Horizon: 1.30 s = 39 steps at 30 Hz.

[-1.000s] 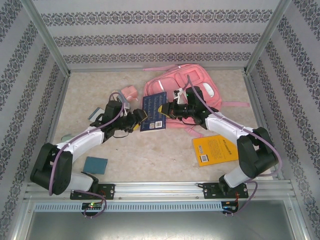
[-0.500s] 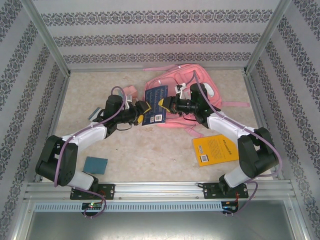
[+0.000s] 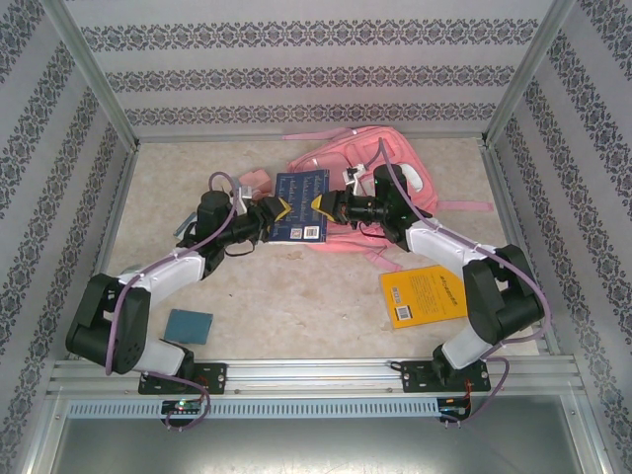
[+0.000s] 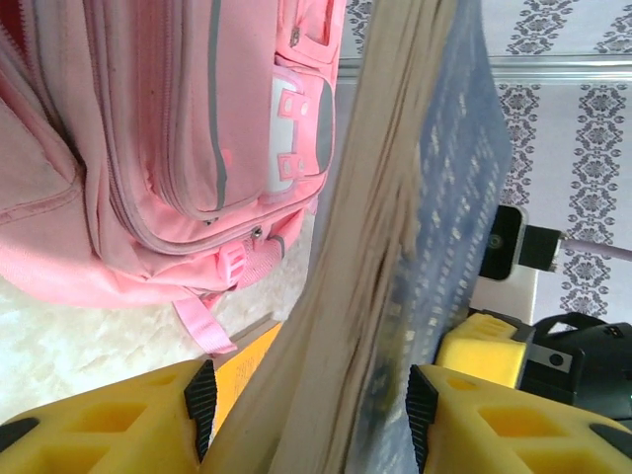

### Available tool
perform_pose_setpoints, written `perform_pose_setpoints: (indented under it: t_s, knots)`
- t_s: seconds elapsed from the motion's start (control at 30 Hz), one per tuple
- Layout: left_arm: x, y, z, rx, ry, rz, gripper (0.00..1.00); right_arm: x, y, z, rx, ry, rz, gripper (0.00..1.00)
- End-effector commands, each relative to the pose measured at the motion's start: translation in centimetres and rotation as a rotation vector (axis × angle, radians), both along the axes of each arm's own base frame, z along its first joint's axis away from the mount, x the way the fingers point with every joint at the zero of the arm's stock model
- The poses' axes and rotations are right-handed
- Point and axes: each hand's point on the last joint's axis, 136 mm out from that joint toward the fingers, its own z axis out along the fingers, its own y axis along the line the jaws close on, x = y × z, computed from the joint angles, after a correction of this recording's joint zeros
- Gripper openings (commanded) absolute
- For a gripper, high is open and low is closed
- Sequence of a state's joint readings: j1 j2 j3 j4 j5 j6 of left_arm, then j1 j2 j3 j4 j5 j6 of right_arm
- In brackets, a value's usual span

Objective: Pack the student bag

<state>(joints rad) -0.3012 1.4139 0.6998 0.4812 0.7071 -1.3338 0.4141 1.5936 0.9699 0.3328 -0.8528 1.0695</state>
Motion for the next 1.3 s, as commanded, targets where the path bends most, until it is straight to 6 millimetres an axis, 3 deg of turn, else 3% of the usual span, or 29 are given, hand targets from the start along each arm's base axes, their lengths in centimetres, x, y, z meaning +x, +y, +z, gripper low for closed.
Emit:
perform_pose_setpoints:
  t_s: [0.0, 0.13, 0.27, 0.47, 0.6, 0.8, 1.0, 1.03, 1.1, 1.27]
  knots:
    - [-0.8, -0.1, 2.6, 0.018, -0.087, -0.037, 0.63, 0.4, 0.4, 1.0, 0.019, -0.063, 0.025, 0.0]
    - [-0.8, 1.4, 0.9, 0.087, -0.053, -0.007, 0.71, 0.5, 0.5, 2.6, 0.042, -0.087, 0.032, 0.0]
    - [-0.1, 2.2, 0.3, 0.072, -0.038, 0.011, 0.73, 0.6, 0.6, 3.6, 0.07, -0.094, 0.037, 0.0]
    - [0.5, 1.3, 1.1, 0.001, -0.057, -0.018, 0.74, 0.9, 0.9, 4.2, 0.105, -0.095, 0.04, 0.0]
    - [0.4, 1.0, 2.5, -0.046, -0.086, -0.03, 0.71, 1.2, 1.2, 3.0, 0.099, -0.068, 0.046, 0.0]
    - [0.0, 1.1, 4.4, -0.064, -0.126, -0.034, 0.52, 1.5, 1.4, 1.2, 0.081, -0.04, 0.056, 0.0]
    - [-0.2, 1.5, 4.2, -0.029, -0.109, -0.016, 0.15, 1.7, 1.6, -0.1, 0.062, -0.026, 0.068, 0.01]
    - [-0.2, 1.6, 4.0, -0.02, -0.103, -0.011, 0.11, 1.7, 1.6, -0.3, 0.055, -0.021, 0.069, 0.14]
    - [-0.2, 1.8, 3.6, 0.002, -0.096, 0.002, 0.07, 1.9, 1.4, -0.9, 0.035, -0.018, 0.059, 0.29]
    - [-0.5, 3.1, 2.6, 0.104, -0.08, 0.045, 0.04, 2.6, -0.8, -3.4, -0.145, -0.014, -0.013, 0.45]
